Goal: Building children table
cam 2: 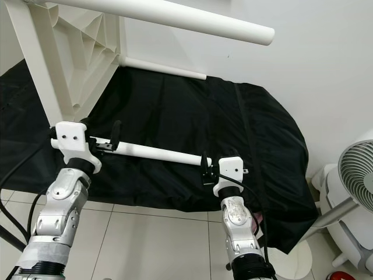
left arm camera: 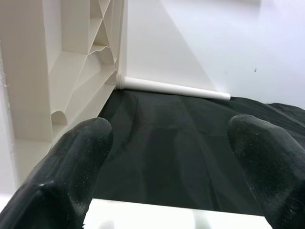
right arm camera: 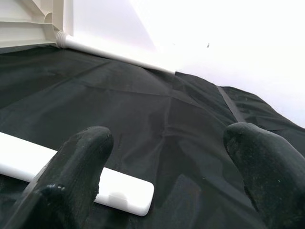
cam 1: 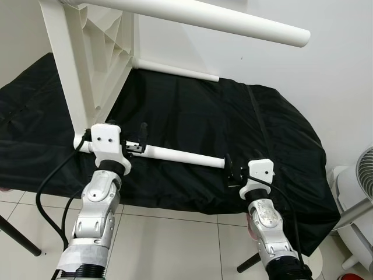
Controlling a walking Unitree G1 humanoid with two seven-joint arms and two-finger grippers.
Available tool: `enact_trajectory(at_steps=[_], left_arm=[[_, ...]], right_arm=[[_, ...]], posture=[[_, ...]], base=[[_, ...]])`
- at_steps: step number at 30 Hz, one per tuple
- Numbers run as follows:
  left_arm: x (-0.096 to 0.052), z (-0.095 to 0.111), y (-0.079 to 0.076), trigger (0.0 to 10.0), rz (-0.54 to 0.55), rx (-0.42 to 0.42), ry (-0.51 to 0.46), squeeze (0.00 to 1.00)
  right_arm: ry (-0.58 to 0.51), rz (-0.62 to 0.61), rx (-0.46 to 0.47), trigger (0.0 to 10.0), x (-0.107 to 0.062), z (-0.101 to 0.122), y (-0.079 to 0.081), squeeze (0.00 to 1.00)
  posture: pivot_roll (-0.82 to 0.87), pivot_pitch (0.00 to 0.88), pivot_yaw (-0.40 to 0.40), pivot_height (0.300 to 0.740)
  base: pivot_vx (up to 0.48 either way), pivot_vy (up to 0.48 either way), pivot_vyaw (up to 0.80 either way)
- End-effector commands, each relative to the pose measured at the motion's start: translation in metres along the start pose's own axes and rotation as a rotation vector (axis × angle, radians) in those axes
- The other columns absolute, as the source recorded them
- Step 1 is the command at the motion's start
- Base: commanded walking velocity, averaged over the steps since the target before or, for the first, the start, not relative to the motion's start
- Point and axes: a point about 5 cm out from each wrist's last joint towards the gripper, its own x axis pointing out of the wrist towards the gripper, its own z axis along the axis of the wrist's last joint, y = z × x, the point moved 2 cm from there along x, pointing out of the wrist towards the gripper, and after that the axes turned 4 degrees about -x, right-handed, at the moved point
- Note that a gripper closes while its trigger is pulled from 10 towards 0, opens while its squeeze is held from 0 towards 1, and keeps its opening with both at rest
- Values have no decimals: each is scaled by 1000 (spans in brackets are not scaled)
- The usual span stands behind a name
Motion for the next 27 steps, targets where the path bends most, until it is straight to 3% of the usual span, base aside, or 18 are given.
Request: enact_trajectory(at_steps=[1,12,27], left_arm=[[-1,-1,-5,10000,-62,-4,15,0],[-3,0,-6,10000,-61,-5,17,0],[-4,2,-12,10000,-104,95,14,0]], right_arm=[[-6,5,-6,10000,0,1,1,0],[-1,6,-6,10000,0,0,1,0],[7,5,-3,10000,-1,-2,2,0]], posture=[[60,0,-123,740],[61,0,-124,740],[69,0,-122,740]], base=[[0,454,0],[0,422,0],[0,0,0]])
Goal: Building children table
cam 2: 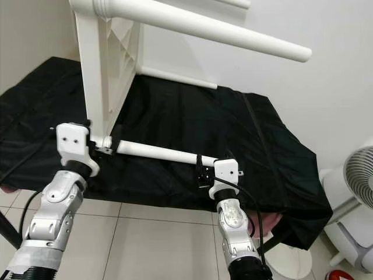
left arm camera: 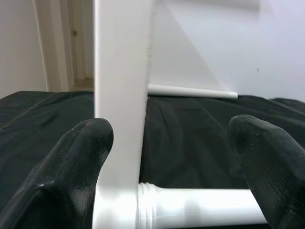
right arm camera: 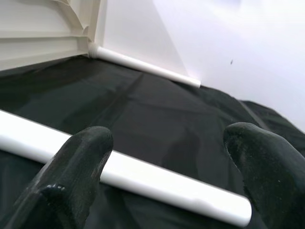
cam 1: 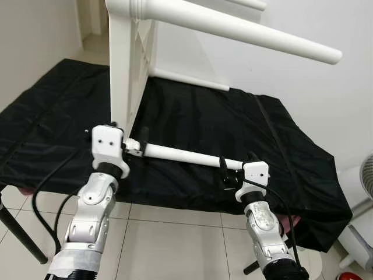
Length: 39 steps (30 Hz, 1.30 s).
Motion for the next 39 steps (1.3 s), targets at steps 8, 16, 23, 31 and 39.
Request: enact_trajectory(at_steps=[8,16,23,31,39], left_arm=[[-2,-3,-12,10000,-70,21,19,0],[-2,-6,-17,10000,-95,12,41,0],[0,-5,-16,10000,-93,8,39,0],[0,-6,-15,10000,-80,3,50,0],[-2,-6,-20,10000,-99,9,37,0]], right_arm=[[14,-26,-9,10000,0,-3,-7,0],[24,-53,-9,10000,2,-4,-12,0],[22,-64,-18,10000,4,-3,-15,0],[20,-63,-26,10000,4,-3,-16,0],[16,-59,-33,10000,6,-2,-18,0]], posture=[[69,0,-118,740],[69,0,-114,740],[64,0,-110,740],[63,0,-115,740],[63,0,-121,740]], base=[[0,0,0],[0,0,0],[0,0,0],[78,0,0],[0,0,0]])
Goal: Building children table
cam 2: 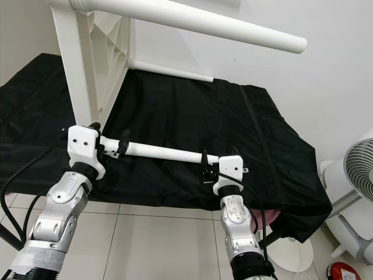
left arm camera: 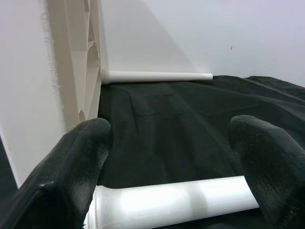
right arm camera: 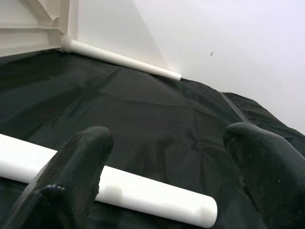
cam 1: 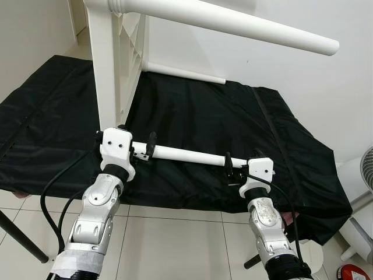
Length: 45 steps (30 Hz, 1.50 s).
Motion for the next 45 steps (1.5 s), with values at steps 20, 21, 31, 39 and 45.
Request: enact_trajectory(at_steps=[20,21,31,39,45], left_arm=[[0,-6,-8,10000,1,-10,17,0],[0,-6,-7,10000,8,7,20,0],[-1,-9,-4,10000,24,-8,35,0],[-2,-9,-2,10000,32,-39,40,0],[-2,-10,-1,10000,34,-39,51,0]], right_arm=[[16,6,-23,10000,-1,-4,-5,0],[16,7,-23,10000,-1,-4,-5,0],[18,11,-25,10000,-3,-5,-6,0],[17,12,-23,10000,-2,-4,-6,0],[18,15,-17,10000,-1,-4,-3,0]], posture=[[58,0,-126,740],[56,0,-126,740],[57,0,-127,740],[58,0,-127,740],[63,0,-127,740]], base=[[0,-225,0],[0,0,0],[0,0,0],[0,0,0],[0,89,0]])
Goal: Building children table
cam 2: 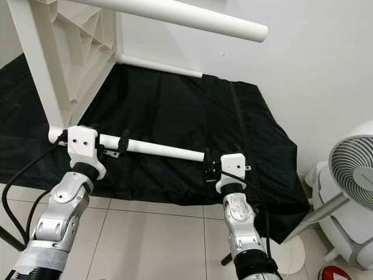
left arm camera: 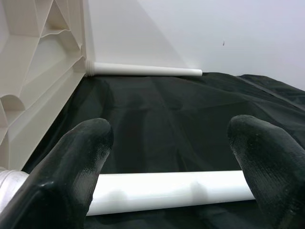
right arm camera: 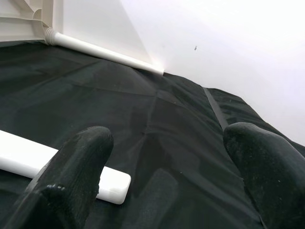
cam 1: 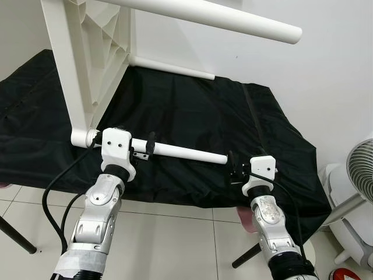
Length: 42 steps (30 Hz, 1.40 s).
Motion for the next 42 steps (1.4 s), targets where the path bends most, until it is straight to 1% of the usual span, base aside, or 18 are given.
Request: enact_trajectory(at_steps=[1,11,15,17,20,26,28,38,39,42], left_arm=[[-1,-6,-1,10000,5,-5,28,0],[-1,-6,-1,10000,6,-3,34,0],[-1,-5,-1,10000,0,5,31,0],[-1,-4,-2,10000,-4,29,27,0],[-1,-4,-4,10000,-9,34,22,0],[-2,-4,-10,10000,-42,82,22,0],[-1,-4,-10,10000,-45,85,25,0],[0,-4,-13,10000,-62,63,30,0],[0,-4,-14,10000,-68,38,33,0],[0,-5,-15,10000,-69,32,39,0]], right_arm=[[13,6,0,10000,-1,-3,1,0],[21,4,5,10000,-1,-4,2,0],[22,4,5,10000,-1,-4,2,0],[24,3,5,10000,-2,-5,3,0],[26,2,5,10000,-2,-6,2,0],[29,-1,7,10000,-3,-7,3,0],[29,-1,7,10000,-3,-7,3,0],[28,-10,9,10000,-1,-6,2,0],[33,-14,17,10000,0,-6,2,0],[33,-12,27,10000,0,-6,2,0]], posture=[[63,0,-127,740],[64,0,-124,740],[64,0,-123,740],[64,0,-122,740],[64,0,-118,740],[63,0,-117,740],[64,0,-114,740],[65,0,-112,740],[65,0,-112,740],[65,0,-115,740]], base=[[0,277,0],[0,445,0],[0,0,0],[0,0,0],[0,0,0],[0,0,0],[0,0,0],[0,0,0],[0,0,0],[0,0,0]])
